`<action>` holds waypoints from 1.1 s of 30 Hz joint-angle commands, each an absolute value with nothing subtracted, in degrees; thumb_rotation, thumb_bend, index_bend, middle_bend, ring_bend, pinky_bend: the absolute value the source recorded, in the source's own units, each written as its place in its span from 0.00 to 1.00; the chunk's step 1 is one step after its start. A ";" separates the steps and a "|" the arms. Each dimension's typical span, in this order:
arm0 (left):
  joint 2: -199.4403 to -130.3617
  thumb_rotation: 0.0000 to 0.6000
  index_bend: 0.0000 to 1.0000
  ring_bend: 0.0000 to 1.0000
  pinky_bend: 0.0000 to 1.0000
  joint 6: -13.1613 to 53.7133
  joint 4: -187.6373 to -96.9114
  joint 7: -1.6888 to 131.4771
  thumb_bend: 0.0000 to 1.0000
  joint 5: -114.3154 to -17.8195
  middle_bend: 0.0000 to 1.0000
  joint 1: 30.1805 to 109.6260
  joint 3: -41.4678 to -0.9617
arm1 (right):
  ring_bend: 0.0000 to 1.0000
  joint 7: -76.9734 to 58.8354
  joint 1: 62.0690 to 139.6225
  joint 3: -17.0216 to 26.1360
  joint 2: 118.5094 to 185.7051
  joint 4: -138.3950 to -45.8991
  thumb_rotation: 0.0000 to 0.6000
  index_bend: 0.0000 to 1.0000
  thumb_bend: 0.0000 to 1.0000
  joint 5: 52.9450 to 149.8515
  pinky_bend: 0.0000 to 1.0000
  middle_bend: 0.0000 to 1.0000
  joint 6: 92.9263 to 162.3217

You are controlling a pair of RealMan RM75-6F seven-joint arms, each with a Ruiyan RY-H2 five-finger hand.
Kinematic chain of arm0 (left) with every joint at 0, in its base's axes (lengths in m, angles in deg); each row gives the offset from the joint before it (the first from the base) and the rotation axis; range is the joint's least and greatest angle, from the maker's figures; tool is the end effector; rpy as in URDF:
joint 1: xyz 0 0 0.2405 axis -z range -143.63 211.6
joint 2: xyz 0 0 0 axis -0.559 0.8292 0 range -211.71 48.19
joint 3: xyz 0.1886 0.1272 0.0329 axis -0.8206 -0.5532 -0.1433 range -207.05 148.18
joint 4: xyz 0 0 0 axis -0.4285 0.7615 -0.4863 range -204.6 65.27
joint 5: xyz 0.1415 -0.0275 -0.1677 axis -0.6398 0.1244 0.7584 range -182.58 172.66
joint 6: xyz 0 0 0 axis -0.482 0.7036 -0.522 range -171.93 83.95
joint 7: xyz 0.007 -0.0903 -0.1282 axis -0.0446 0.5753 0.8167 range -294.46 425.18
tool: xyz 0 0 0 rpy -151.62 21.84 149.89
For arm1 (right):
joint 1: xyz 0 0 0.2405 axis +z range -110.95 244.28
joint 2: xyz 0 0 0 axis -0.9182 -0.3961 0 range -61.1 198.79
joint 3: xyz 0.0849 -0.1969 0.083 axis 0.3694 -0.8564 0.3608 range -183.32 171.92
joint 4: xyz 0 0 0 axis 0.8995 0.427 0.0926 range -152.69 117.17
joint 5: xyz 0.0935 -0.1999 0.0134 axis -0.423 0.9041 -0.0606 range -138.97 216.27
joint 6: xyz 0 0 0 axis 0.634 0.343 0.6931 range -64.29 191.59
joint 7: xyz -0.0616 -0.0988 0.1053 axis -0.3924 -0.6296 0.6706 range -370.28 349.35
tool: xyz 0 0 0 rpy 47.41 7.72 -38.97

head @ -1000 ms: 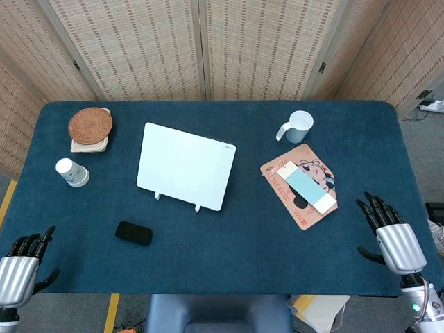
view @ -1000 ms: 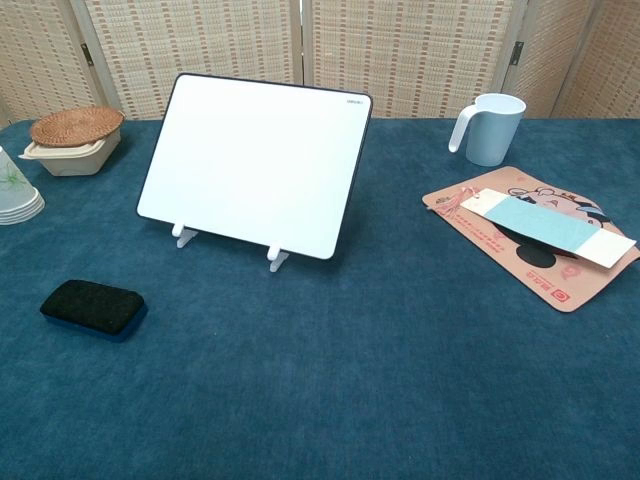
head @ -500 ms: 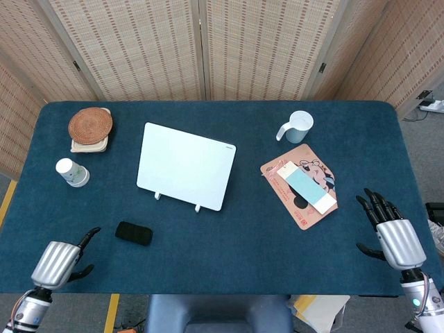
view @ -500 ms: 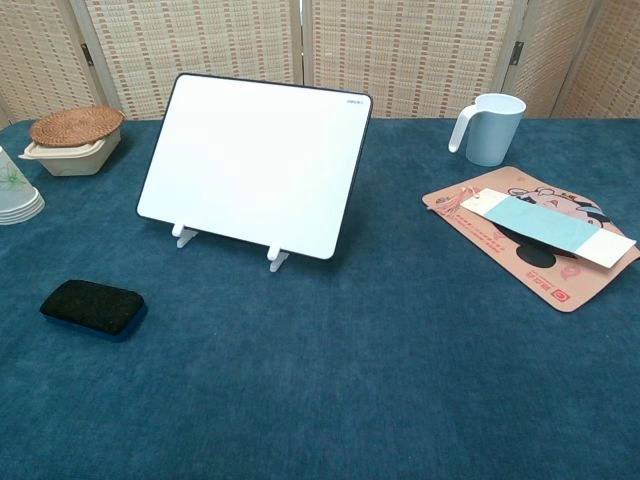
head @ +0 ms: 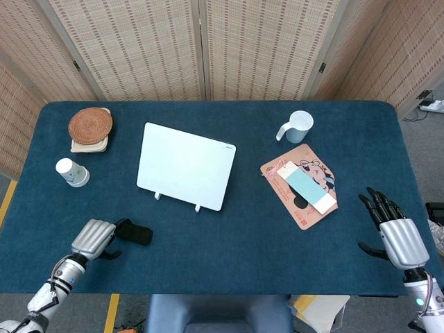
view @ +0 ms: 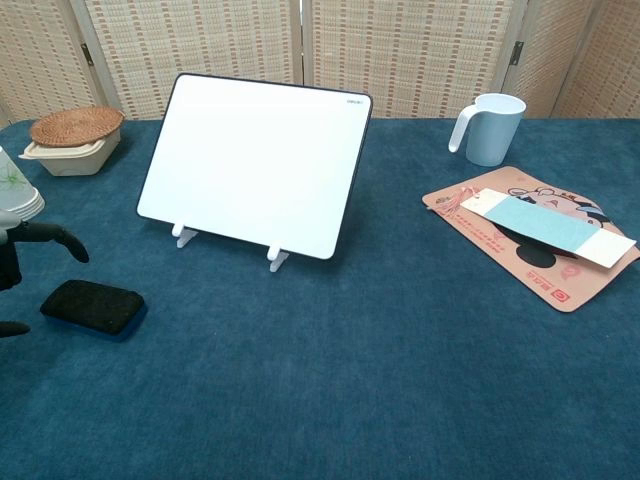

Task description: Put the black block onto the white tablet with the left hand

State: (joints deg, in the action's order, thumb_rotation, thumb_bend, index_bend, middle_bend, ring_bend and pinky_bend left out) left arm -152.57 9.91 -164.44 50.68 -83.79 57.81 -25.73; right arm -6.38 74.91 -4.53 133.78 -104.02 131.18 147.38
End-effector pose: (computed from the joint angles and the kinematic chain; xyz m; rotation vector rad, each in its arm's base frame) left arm -0.2307 0.2598 0.0266 -1.9079 -0.9893 -0.6827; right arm -0.2894 -0.2044 0.1287 1.5470 -0.8433 0.9497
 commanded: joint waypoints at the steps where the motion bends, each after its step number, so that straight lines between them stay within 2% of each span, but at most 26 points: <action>1: -153.71 1.00 0.29 1.00 1.00 9.55 -163.32 50.39 0.27 -83.33 1.00 58.67 -25.72 | 0.00 -6.29 74.92 -4.48 133.76 -103.97 1.00 0.00 0.16 131.05 0.15 0.00 147.32; 22: -160.30 1.00 0.33 1.00 1.00 6.20 -154.49 54.54 0.28 -80.73 1.00 63.09 -26.42 | 0.00 -6.33 74.78 -4.51 133.44 -104.35 1.00 0.00 0.16 130.59 0.15 0.00 147.31; 28: -160.99 1.00 0.41 1.00 1.00 6.57 -153.09 55.93 0.29 -81.00 1.00 63.56 -26.64 | 0.00 -6.50 74.82 -4.46 133.45 -104.44 1.00 0.00 0.16 130.40 0.15 0.00 147.15; 33: -161.97 1.00 0.43 1.00 1.00 6.72 -151.06 58.43 0.29 -81.81 1.00 63.89 -26.90 | 0.00 -6.72 74.78 -4.44 133.48 -104.54 1.00 0.00 0.16 130.20 0.16 0.00 147.06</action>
